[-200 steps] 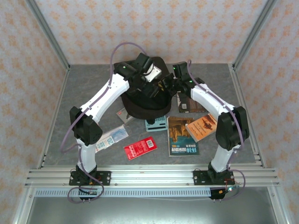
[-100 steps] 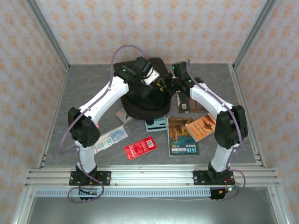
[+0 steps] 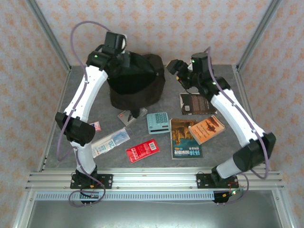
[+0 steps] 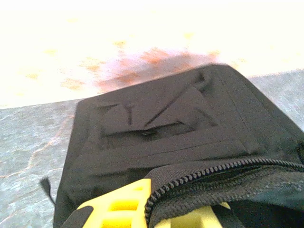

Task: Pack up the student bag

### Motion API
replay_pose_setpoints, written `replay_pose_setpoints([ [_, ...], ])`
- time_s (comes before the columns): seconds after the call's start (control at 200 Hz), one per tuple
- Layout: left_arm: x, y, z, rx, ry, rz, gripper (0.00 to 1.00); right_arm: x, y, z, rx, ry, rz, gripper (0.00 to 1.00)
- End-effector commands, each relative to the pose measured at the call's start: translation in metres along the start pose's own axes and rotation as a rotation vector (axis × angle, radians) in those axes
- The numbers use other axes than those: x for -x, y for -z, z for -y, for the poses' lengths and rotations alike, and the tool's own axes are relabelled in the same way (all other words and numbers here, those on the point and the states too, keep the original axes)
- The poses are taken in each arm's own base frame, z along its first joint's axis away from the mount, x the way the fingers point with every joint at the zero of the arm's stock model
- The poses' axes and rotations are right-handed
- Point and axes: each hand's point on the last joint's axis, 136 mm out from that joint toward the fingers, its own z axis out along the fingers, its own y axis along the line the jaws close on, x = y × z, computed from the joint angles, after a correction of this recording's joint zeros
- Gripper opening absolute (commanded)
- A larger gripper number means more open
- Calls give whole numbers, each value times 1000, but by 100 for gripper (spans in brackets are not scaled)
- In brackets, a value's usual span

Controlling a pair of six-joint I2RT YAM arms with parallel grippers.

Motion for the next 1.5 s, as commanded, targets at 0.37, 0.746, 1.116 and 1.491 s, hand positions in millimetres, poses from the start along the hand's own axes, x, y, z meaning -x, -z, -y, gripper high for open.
replay_pose_setpoints([
  [0.37,58,63,-80,279,241,253,0,-93,-39,75,-165,191,-269,63],
  [0.746,56,103,-112,419,257,305,0,-163,-116,13,-10,272,-494,34],
  [1.116,33,51,-89,318,216,210,0,-153,-183,-15,-12,274,-498,40],
  [1.491,-13,-52,-36,67,339,14,0,-48,-240,75,-221,102,-366,47],
])
